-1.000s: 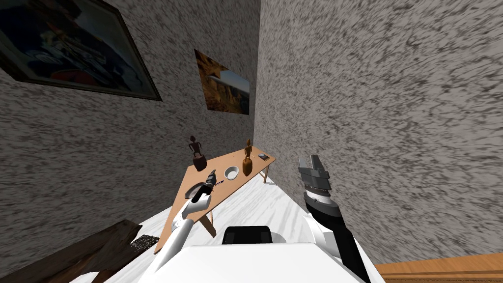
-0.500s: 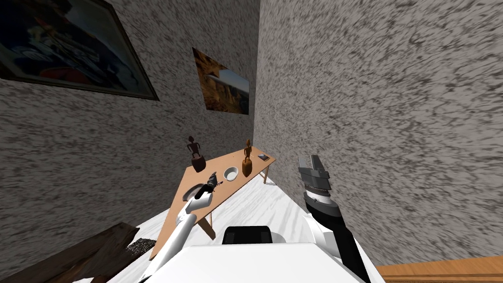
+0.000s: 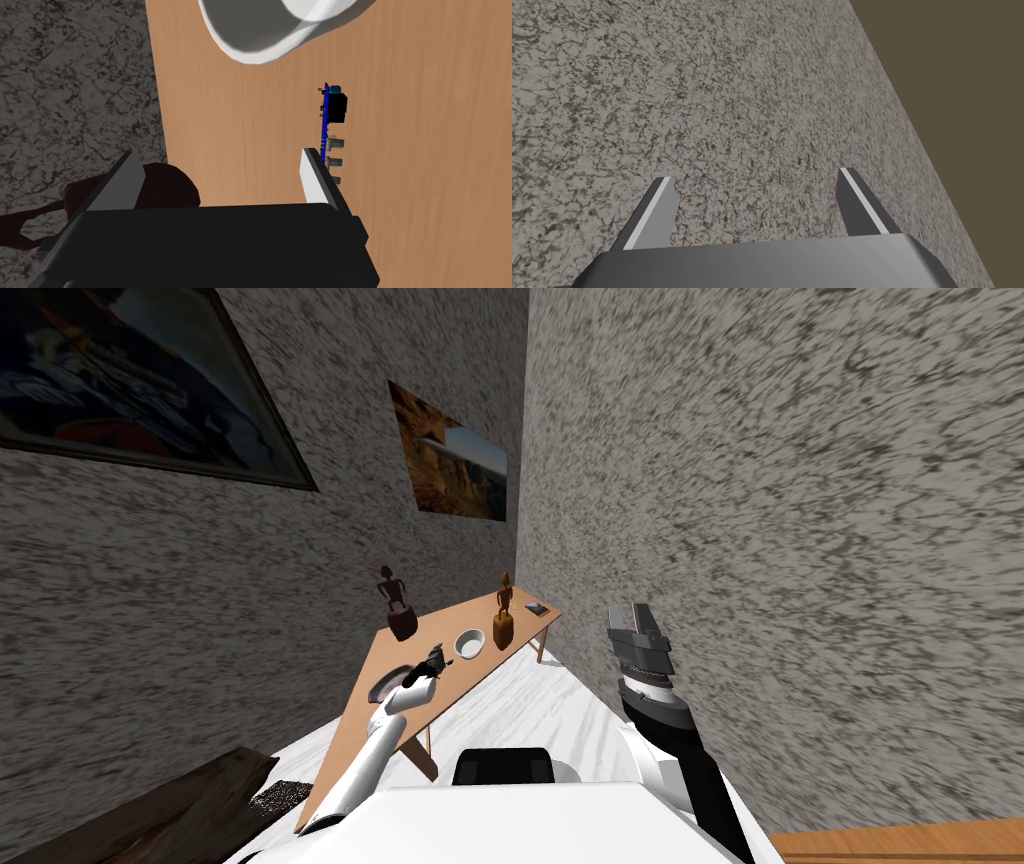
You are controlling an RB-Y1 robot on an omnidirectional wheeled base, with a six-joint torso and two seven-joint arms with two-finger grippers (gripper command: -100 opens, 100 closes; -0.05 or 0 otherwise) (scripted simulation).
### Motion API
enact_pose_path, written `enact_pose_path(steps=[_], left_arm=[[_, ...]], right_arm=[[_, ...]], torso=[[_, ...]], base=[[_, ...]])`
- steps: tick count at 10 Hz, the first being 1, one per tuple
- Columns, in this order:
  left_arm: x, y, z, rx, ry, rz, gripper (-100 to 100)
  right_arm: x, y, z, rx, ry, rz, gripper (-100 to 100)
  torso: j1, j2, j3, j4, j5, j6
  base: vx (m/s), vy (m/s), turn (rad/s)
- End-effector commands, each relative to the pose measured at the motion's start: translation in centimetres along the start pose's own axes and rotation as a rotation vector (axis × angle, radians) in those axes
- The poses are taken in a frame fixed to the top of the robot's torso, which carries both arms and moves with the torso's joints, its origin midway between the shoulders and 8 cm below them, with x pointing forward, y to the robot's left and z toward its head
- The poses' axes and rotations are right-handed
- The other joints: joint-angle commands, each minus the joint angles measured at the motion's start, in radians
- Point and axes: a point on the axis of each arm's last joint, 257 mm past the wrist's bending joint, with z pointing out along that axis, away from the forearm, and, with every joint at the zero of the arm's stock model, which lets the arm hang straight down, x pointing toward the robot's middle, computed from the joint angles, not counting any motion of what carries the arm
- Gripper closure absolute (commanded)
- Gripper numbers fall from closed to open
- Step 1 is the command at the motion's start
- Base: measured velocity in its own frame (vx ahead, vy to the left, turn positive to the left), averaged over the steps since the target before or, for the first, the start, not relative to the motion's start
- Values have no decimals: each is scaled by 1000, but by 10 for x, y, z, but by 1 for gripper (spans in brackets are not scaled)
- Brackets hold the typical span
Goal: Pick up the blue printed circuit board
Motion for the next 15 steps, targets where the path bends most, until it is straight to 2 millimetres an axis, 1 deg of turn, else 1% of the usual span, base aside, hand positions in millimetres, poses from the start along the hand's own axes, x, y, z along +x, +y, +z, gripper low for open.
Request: enact_pose_path(steps=[1, 4, 8, 9, 10, 11, 13, 14, 15], left_arm=[[-3, 15, 3, -54, -9, -26, -100], [-12, 46, 5, -143, -32, -59, -100], [-27, 89, -3, -241, -65, -79, -100], [-26, 83, -3, -226, -61, -77, -100], [-27, 85, -3, -230, -62, -77, 0], [-26, 93, -5, -230, -61, -77, -100], [-24, 105, -6, -231, -60, -76, -100], [-25, 102, -6, -233, -61, -77, -100], [-25, 102, -6, -231, -60, -76, 100]], right_arm=[[0, 0, 0, 0, 0, 0, 0], [0, 0, 0, 0, 0, 0, 0], [0, 0, 0, 0, 0, 0, 0], [0, 0, 0, 0, 0, 0, 0], [0, 0, 0, 0, 0, 0, 0], [0, 0, 0, 0, 0, 0, 0], [0, 0, 0, 0, 0, 0, 0], [0, 0, 0, 0, 0, 0, 0], [0, 0, 0, 0, 0, 0, 0]], torso=[[0, 0, 0, 0, 0, 0], [0, -1, 0, 0, 0, 0], [0, 0, 0, 0, 0, 0], [0, 1, 0, 0, 0, 0], [-1, 1, 1, 0, 0, 0], [-1, 2, 1, 0, 0, 0], [1, -3, -2, -1, 0, 0], [2, -5, -3, -1, 0, 0], [1, -2, -2, -1, 0, 0]], base=[[29, 19, -10], [33, 18, -7], [23, 14, -4], [6, 5, 0], [0, 0, 0], [46, 28, 7], [105, 39, 3], [50, 20, -1], [9, 4, 0]])
